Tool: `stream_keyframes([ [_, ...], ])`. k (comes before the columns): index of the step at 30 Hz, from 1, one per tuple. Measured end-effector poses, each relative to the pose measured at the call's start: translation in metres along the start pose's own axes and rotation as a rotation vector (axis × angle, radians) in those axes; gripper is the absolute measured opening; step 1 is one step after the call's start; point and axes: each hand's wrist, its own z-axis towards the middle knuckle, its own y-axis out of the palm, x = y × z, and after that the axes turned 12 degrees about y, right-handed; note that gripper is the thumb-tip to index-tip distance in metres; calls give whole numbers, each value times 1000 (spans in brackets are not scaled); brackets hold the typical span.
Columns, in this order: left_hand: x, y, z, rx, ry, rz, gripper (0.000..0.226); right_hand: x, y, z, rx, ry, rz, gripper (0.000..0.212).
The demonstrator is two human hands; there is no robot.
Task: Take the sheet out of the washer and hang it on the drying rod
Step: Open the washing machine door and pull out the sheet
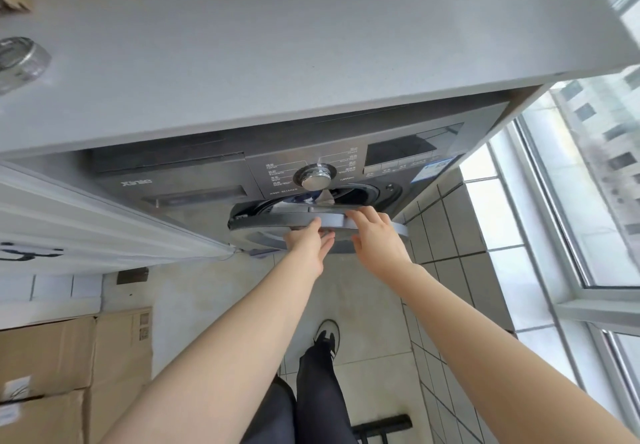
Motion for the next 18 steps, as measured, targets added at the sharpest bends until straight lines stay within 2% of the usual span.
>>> stream_keyframes([
  [5,-15,-26,-12,-56,30,47,39,4,4,-14,-67,27,26,34],
  [11,-28,-66,-27,-121,57,134,46,7,14,-35,-255,103,96,23],
  [18,-40,-112,-43,-130,91,233,27,2,43,-88,-458,157,222,31],
])
